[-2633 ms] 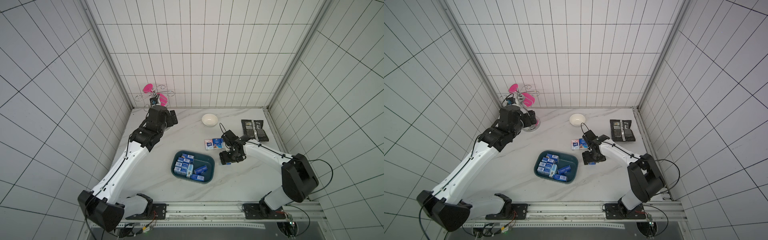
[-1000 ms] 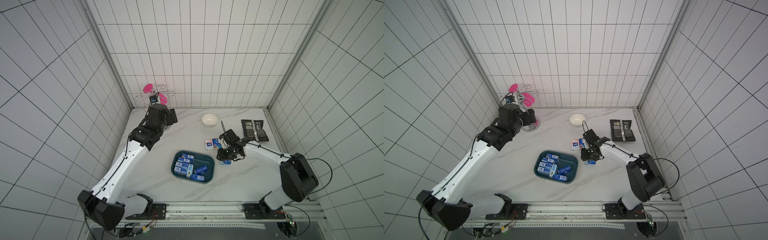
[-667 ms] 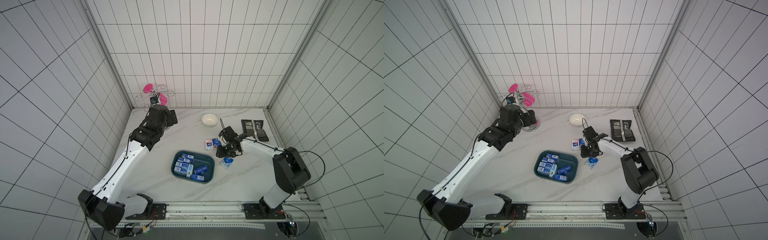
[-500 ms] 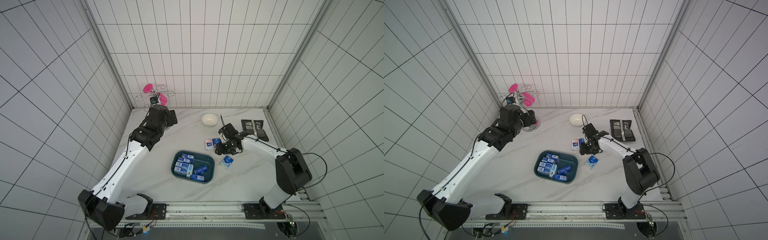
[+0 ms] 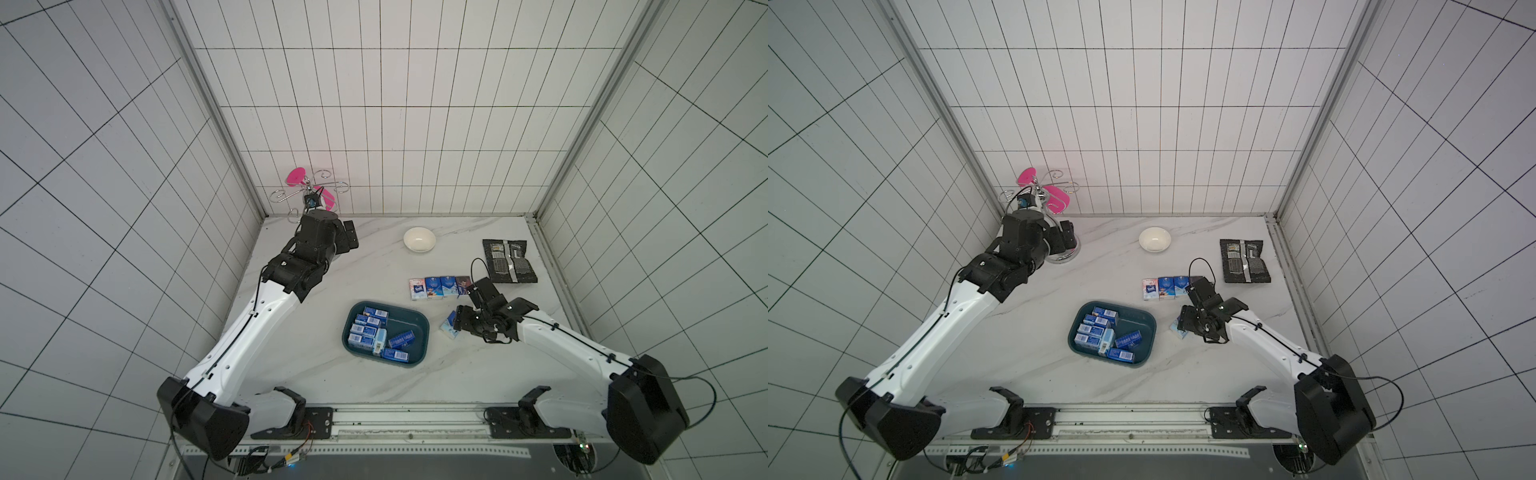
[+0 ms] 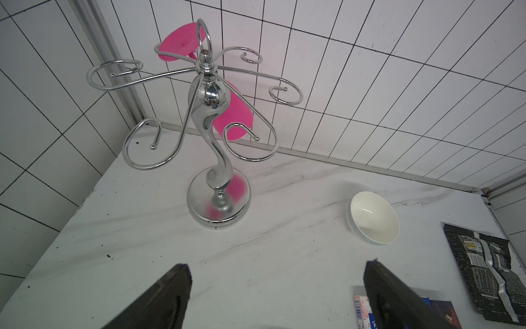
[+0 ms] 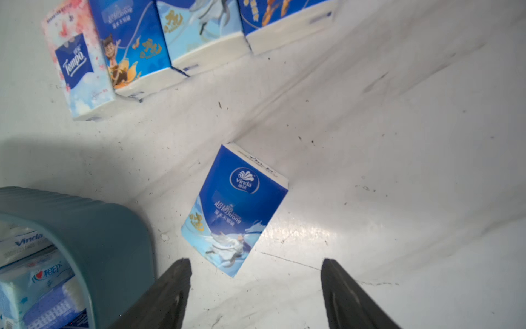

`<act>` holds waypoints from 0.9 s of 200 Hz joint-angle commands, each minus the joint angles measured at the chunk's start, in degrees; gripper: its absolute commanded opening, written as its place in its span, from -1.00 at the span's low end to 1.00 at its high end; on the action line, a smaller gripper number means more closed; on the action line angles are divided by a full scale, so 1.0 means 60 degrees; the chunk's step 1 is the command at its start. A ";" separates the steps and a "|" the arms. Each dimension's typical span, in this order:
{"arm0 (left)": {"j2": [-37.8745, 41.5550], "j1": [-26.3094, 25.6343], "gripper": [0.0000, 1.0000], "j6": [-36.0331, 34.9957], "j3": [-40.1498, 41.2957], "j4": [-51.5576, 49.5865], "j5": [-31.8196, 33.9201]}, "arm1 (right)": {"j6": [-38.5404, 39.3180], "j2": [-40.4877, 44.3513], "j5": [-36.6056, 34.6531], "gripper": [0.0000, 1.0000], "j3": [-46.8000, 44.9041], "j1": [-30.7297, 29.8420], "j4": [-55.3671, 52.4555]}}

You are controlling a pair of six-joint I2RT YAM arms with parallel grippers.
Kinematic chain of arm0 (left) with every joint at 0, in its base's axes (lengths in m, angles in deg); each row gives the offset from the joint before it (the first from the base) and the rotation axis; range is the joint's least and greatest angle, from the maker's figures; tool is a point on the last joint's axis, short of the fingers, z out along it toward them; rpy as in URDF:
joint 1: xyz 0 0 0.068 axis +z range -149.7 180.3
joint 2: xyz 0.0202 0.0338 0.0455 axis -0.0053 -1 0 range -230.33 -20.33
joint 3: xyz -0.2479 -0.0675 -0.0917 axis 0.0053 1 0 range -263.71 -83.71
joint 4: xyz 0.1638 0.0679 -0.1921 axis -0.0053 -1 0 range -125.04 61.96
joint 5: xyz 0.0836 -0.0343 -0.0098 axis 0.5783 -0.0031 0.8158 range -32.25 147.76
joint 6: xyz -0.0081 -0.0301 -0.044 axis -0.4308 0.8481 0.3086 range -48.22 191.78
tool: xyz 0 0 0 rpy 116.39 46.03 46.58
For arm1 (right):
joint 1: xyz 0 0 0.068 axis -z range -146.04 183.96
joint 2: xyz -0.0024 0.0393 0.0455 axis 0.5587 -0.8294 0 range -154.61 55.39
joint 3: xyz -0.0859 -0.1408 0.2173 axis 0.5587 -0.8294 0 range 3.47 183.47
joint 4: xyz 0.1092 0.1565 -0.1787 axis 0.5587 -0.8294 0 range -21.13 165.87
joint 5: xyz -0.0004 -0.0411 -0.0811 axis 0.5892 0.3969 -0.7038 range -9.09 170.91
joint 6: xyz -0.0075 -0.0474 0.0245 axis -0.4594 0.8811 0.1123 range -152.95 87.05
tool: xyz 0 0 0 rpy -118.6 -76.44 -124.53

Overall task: Take the pocket tissues out of the storage box
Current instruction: Move the pocket tissues to the center of the board.

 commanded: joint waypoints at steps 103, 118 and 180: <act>-0.0605 -0.0499 0.95 -0.0009 -0.0419 0.0309 -0.0028 | -0.1825 -0.1939 -0.0148 0.52 -0.0044 -0.0335 0.1842; -0.0612 -0.0499 0.96 -0.0033 -0.0431 0.0314 0.0001 | -0.1871 -0.2071 -0.0133 0.49 -0.0040 -0.0333 0.1827; -0.0568 -0.0499 0.96 0.0101 -0.0257 0.0384 0.0039 | -0.1579 -0.1865 -0.0338 0.24 -0.0034 -0.0291 0.1498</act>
